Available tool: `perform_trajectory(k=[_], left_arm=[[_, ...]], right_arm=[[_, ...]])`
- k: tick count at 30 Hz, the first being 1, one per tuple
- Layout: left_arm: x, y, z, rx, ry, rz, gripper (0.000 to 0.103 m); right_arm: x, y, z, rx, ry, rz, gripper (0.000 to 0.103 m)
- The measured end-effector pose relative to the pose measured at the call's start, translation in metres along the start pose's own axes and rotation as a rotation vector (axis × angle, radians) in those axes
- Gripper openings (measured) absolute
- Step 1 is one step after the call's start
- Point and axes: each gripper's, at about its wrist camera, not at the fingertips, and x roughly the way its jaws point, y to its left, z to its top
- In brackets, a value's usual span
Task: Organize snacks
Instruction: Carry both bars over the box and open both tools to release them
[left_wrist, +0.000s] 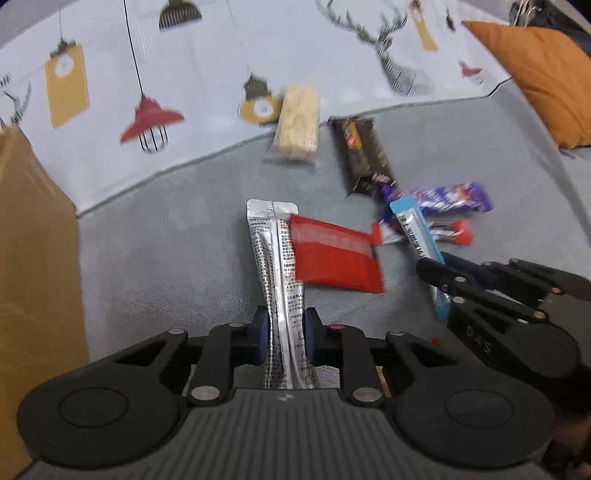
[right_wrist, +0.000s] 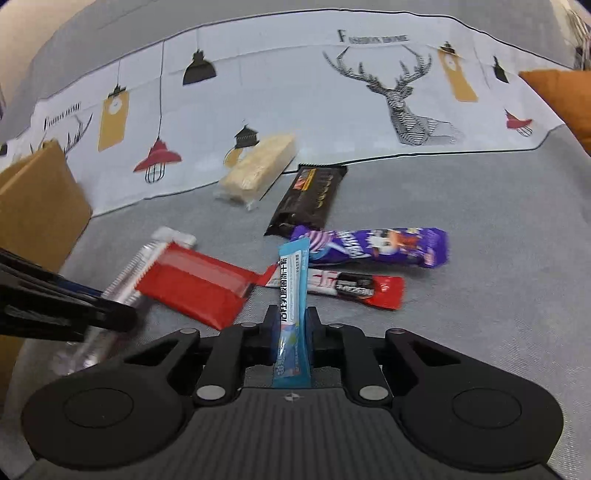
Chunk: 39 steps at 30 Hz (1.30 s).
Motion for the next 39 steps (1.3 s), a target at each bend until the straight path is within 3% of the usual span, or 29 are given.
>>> perform_trajectory(k=[3, 5, 9, 15, 19, 25, 30, 39], left_arm=[[-0.028, -0.006, -0.005, 0.023, -0.041, 0.015, 0.022], [-0.042, -0.008, -0.011, 0.032, -0.053, 0.016, 0.022], [-0.069, -0.007, -0.023, 0.007, -0.074, 0.003, 0.022], [-0.117, 0.002, -0.037, -0.001, -0.171, -0.014, 0.022], [-0.146, 0.020, -0.051, -0.038, -0.210, -0.048, 0.022], [-0.185, 0.060, -0.058, -0.090, -0.264, -0.041, 0.022], [-0.231, 0.090, -0.063, -0.072, -0.342, 0.060, 0.022], [-0.332, 0.155, -0.093, -0.152, -0.502, 0.120, 0.022]], right_arm=[[-0.013, -0.001, -0.002, -0.012, -0.040, -0.007, 0.014], [-0.016, 0.001, -0.010, -0.030, -0.044, -0.068, 0.013], [-0.037, 0.008, -0.020, 0.063, -0.040, -0.082, 0.012], [-0.099, 0.055, -0.009, -0.046, -0.148, -0.057, 0.012], [-0.125, 0.079, -0.005, -0.003, -0.175, -0.024, 0.012], [-0.145, 0.132, 0.006, -0.004, -0.164, 0.034, 0.012], [-0.172, 0.179, 0.026, -0.061, -0.217, 0.081, 0.012], [-0.224, 0.249, 0.067, -0.088, -0.332, 0.274, 0.012]])
